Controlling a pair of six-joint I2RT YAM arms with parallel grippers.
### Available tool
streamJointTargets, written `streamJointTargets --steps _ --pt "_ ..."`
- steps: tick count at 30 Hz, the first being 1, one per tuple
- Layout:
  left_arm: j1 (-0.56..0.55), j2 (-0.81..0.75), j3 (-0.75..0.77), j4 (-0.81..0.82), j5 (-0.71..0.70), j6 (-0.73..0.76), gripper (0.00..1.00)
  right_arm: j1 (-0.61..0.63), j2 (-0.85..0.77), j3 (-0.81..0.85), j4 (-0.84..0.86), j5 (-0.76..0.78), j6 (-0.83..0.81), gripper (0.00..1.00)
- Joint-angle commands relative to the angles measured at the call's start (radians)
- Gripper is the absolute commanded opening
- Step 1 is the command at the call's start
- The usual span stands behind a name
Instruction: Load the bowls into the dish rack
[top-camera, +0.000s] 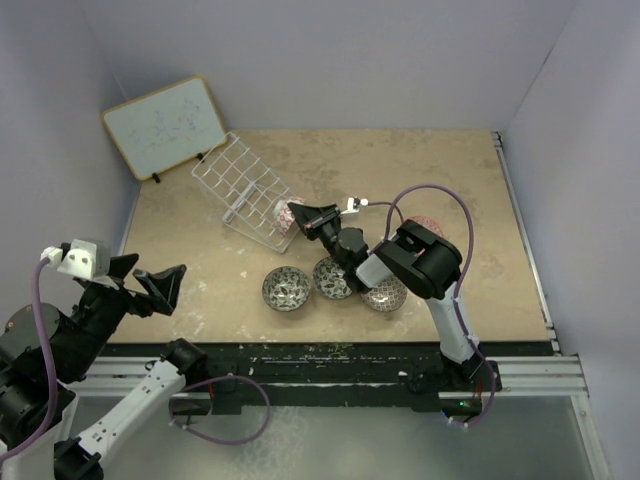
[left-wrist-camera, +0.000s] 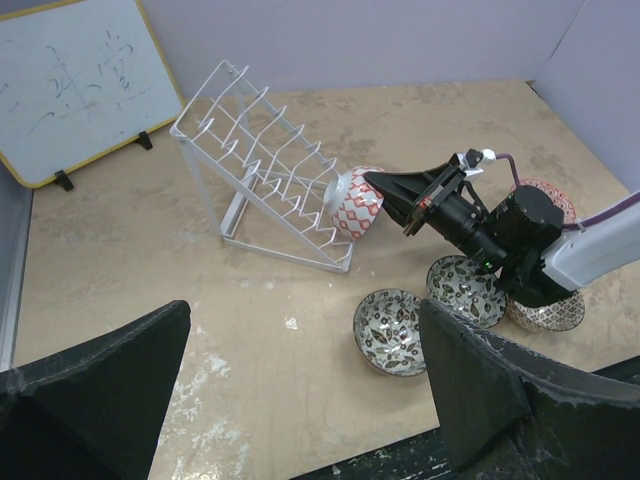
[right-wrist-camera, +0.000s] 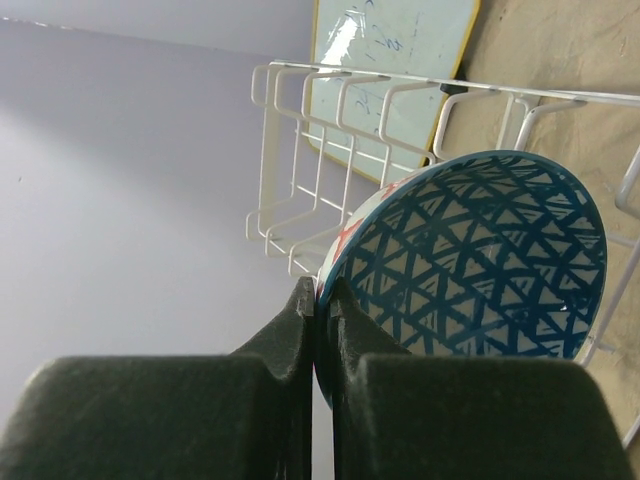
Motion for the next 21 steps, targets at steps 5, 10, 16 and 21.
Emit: streamJointTargets --steps 5,10,16,21 --pt "-0.003 0.009 0.03 0.014 0.018 -0.001 0.99 0.006 -0.003 0.101 0.368 0.01 0.083 0.0" --pt "-0.003 0.009 0.042 0.003 0.007 0.001 0.99 0.007 -0.012 0.094 0.368 0.02 0.081 0.0" --pt "-0.003 0.004 0.028 0.005 0.01 -0.005 0.99 0.009 0.015 0.074 0.368 0.027 0.128 0.0" --pt "-0.003 0.004 0.013 0.013 0.011 -0.004 0.99 0.011 -0.017 0.037 0.368 0.035 0.092 0.0"
